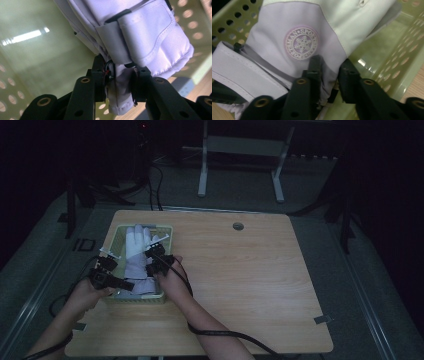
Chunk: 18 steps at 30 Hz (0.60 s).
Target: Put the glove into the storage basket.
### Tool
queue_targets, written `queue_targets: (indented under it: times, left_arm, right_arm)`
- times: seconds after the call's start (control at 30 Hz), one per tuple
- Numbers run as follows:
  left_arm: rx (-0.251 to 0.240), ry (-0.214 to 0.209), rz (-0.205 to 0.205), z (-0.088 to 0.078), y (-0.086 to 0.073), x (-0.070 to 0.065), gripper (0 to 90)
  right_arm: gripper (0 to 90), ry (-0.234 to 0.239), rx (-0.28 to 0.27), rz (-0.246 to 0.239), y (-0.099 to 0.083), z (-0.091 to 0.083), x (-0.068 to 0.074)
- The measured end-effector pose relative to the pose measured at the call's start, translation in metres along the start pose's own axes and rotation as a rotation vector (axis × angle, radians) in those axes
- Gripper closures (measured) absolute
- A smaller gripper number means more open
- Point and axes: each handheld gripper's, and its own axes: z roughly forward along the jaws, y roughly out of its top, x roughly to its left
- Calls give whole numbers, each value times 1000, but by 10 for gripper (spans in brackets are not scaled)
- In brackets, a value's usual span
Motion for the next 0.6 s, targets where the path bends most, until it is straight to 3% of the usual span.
queue_targets:
  times: [0.13, 0.3, 0.57, 0.6]
  left_arm:
    - [41, 24, -18, 9, 3, 2, 663]
    - [52, 50, -14, 14, 1, 0, 624]
    - [-22, 191, 53, 4, -1, -13, 325]
    - [-39, 202, 55, 3, -2, -14, 236]
  right_arm:
    - [618, -21, 5, -39, 0, 1, 1]
    - [527, 6, -14, -44, -2, 0, -4]
    - [377, 48, -84, -87, 2, -14, -2]
    - [343, 55, -100, -92, 2, -16, -2]
